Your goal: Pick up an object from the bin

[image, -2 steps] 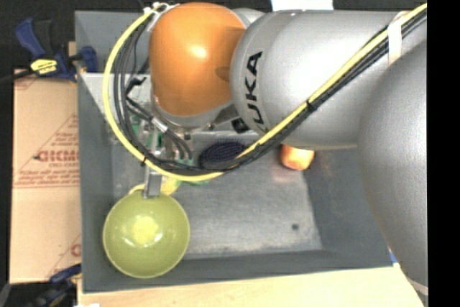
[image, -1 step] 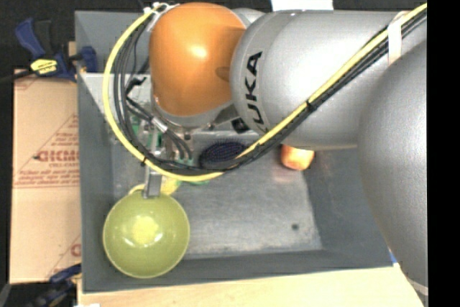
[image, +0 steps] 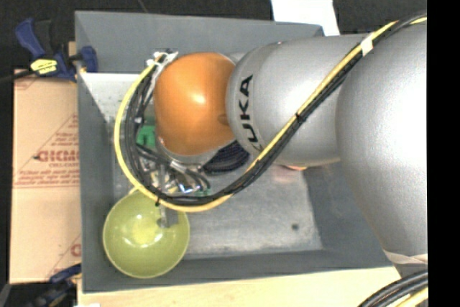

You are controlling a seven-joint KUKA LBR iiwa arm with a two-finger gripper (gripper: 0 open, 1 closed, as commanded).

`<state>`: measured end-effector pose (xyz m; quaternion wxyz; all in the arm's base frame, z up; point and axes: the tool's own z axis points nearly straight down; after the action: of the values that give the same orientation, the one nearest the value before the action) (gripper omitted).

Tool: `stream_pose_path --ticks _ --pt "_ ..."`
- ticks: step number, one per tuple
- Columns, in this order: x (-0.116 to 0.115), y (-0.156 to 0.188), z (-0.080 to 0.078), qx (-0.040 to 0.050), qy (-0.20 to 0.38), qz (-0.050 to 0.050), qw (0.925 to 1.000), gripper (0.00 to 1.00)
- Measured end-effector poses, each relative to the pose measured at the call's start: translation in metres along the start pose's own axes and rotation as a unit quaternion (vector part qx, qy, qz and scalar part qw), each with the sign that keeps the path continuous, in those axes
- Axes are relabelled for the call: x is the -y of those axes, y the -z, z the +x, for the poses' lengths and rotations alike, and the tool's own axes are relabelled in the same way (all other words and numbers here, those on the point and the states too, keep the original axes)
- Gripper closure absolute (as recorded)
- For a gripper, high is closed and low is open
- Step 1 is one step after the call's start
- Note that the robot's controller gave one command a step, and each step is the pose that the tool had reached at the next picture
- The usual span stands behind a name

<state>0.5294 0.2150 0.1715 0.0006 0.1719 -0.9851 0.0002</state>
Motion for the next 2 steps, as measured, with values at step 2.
stream_pose_path --ticks 2 --pt "0.018 -0.035 0.046 0.0174 0.101 0.001 0.9947 0.0"
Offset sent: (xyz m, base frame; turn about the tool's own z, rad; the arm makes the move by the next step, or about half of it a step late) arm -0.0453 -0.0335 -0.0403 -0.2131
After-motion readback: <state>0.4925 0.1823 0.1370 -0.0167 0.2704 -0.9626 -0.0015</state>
